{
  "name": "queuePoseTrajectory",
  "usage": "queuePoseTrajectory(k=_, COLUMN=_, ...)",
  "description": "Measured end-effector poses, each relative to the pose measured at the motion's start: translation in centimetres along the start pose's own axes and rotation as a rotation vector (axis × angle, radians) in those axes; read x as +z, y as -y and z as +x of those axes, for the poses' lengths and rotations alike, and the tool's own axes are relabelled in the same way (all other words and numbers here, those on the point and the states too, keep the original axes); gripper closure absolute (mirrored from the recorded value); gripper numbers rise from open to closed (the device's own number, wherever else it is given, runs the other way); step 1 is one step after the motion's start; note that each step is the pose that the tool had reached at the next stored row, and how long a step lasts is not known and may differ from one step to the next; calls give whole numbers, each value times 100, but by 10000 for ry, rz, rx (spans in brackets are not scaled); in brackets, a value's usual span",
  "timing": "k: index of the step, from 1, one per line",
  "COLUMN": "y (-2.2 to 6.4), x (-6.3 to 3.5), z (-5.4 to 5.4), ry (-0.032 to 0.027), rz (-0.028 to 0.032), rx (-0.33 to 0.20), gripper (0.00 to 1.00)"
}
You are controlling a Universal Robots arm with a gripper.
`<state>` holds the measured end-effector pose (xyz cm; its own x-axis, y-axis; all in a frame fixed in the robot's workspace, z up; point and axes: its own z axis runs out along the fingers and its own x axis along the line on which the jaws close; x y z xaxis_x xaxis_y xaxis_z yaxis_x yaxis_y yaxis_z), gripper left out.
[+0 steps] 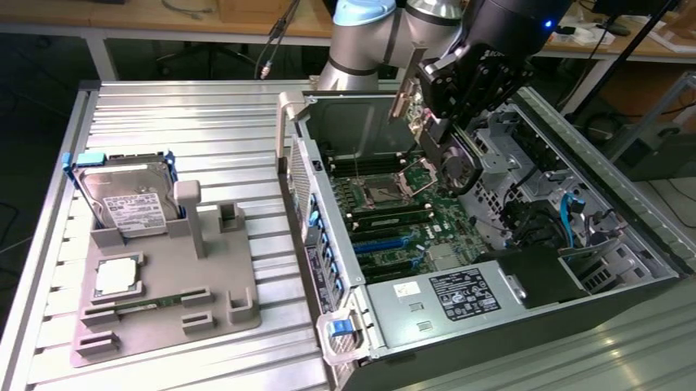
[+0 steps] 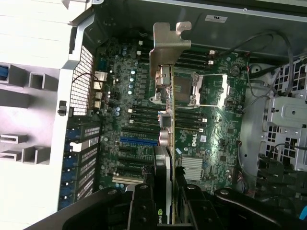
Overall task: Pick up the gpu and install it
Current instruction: 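Insert the gpu into the slot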
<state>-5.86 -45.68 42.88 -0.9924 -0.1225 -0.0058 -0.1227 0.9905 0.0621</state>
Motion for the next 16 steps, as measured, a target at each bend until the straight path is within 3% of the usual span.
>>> queuePoseTrajectory(k=16, y=0, x=0, z=0, ry=-29, rz=-3, rx=-471, gripper=73)
